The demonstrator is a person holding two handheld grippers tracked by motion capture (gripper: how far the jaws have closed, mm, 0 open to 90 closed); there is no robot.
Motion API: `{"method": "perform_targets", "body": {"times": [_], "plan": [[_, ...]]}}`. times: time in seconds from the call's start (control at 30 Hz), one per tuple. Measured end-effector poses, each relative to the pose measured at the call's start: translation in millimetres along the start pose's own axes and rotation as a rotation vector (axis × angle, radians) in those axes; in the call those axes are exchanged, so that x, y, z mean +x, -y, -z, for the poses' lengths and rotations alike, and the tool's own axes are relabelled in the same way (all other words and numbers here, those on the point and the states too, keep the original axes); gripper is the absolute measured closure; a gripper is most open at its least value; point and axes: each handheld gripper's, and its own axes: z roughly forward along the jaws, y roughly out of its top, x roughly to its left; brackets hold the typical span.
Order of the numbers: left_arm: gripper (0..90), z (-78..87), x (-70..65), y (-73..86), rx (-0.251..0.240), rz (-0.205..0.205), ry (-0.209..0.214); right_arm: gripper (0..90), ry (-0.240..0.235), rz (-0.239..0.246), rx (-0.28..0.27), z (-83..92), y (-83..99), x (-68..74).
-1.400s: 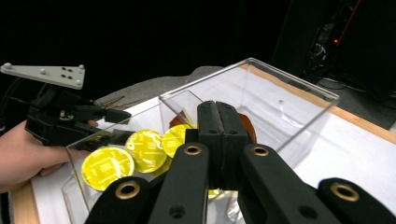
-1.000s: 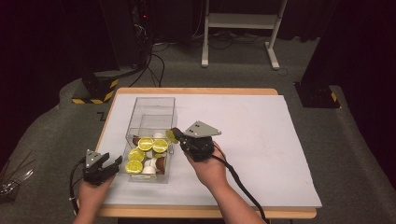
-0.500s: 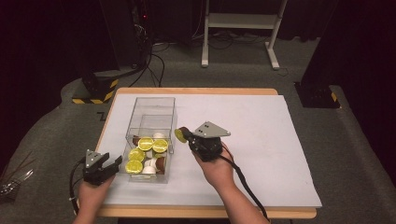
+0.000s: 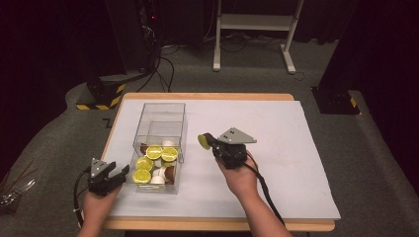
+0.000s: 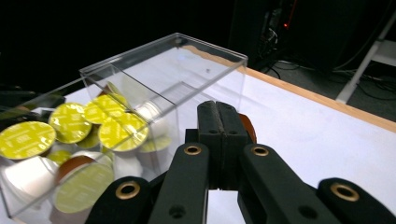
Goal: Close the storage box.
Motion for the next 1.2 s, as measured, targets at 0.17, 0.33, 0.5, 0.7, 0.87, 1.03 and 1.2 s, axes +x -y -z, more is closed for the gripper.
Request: {"method": "perform_targets", "body": {"times": [0.17,0.33,0.5,0.7,0.87,1.03,1.2], "plan": [[42.7,0.4,0.4,0.0,0.004,-0.005,0.000,90.0,0.022,-0.011,0.006,3.4,5.9,-10.7],[42.8,0.0,0.2,-0.1,-0.001,0.001,0.001,90.0,0.043,-0.026,0.010,7.0,10.2,-20.7],[42.8,0.3,0.2,-0.1,-0.002,0.000,0.001,90.0,0.064,-0.031,0.014,10.8,12.7,-28.3],[42.8,0.0,-0.3,0.1,-0.008,0.004,0.000,90.0,0.089,-0.046,0.017,15.2,16.4,-39.6],[42.8,0.3,0.0,0.1,-0.003,-0.002,0.001,90.0,0.113,-0.063,0.025,16.3,20.4,-50.6],[42.8,0.0,-0.4,0.2,-0.008,0.005,0.001,90.0,0.145,-0.085,0.040,15.8,27.6,-64.6],[42.8,0.5,-0.1,0.1,-0.007,0.003,0.004,90.0,0.174,-0.106,0.050,15.1,35.4,-77.3]]}}
